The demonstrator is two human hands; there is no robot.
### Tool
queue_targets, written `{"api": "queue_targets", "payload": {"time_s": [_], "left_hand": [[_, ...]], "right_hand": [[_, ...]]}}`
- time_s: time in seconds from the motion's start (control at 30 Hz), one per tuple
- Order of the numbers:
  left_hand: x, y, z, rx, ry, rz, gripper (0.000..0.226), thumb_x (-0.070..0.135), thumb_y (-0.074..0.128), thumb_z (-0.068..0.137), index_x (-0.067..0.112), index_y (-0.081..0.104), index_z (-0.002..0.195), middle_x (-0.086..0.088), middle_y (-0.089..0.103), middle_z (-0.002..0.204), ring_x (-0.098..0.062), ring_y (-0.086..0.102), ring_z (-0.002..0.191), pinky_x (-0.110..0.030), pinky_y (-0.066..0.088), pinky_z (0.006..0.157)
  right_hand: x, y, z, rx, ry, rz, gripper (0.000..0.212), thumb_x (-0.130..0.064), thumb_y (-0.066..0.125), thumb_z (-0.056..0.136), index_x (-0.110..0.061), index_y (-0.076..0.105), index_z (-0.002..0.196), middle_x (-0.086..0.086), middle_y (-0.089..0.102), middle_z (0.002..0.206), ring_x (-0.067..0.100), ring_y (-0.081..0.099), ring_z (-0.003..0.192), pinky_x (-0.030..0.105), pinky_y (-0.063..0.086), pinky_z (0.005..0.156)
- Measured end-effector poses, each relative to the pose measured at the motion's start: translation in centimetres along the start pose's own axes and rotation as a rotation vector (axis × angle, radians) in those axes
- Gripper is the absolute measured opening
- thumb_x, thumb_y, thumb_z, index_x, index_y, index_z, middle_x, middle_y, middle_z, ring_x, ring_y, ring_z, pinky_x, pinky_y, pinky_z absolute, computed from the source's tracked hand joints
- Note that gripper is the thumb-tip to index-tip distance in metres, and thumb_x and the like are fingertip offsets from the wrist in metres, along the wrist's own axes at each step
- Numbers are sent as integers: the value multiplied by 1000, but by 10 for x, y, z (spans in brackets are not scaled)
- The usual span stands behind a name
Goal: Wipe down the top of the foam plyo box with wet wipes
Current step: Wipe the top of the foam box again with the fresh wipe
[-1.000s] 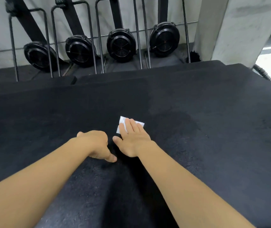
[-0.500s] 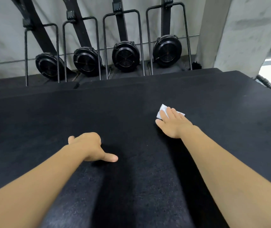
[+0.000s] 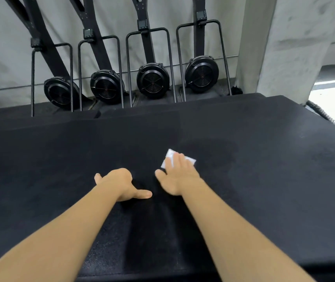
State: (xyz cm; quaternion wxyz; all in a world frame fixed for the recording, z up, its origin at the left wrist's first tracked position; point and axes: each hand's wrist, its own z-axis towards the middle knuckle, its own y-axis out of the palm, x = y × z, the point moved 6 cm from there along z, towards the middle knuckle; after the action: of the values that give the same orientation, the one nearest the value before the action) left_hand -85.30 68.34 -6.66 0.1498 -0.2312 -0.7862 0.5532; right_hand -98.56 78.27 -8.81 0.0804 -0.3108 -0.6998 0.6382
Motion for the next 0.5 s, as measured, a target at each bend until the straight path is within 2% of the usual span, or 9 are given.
{"api": "queue_targets", "payload": {"time_s": [0.07, 0.17, 0.23, 0.33, 0.5], "left_hand": [[1, -2, 1, 3, 1, 34, 62, 80, 62, 64, 20, 57, 80, 8, 61, 79, -13, 59, 91, -48, 16, 114], [1, -2, 2, -10, -18, 73, 60, 77, 61, 67, 19, 61, 83, 7, 60, 76, -14, 61, 94, -49, 13, 116], [1, -2, 2, 15, -1, 80, 63, 81, 60, 65, 19, 54, 76, 7, 59, 74, -13, 61, 92, -48, 12, 116], [1, -1, 2, 60, 35, 90, 67, 86, 57, 63, 20, 50, 72, 8, 60, 73, -11, 60, 88, -48, 12, 116], [5, -2, 3, 64, 80, 100, 67, 87, 54, 64, 20, 51, 70, 8, 61, 71, -11, 58, 88, -49, 8, 118]], "right_hand": [[-28, 11, -3, -49, -60, 53, 66, -51, 19, 101, -13, 16, 155, 8, 12, 159, 24, 9, 145, 38, 10, 120], [-43, 18, -5, -110, -140, 79, 62, -45, 17, 103, -13, 14, 156, 6, 1, 165, 21, -4, 151, 38, 2, 122], [-36, 15, -4, -95, -186, 29, 53, -38, 19, 104, -15, 22, 152, 5, 10, 161, 19, 4, 148, 37, 6, 121], [-13, 4, -2, -37, -146, 21, 47, -36, 19, 104, -19, 27, 147, 2, 20, 155, 18, 13, 143, 36, 11, 118], [33, -6, 0, -49, 3, 24, 54, -41, 15, 106, -24, 12, 157, -1, 0, 165, 17, -4, 152, 35, 1, 120]]}}
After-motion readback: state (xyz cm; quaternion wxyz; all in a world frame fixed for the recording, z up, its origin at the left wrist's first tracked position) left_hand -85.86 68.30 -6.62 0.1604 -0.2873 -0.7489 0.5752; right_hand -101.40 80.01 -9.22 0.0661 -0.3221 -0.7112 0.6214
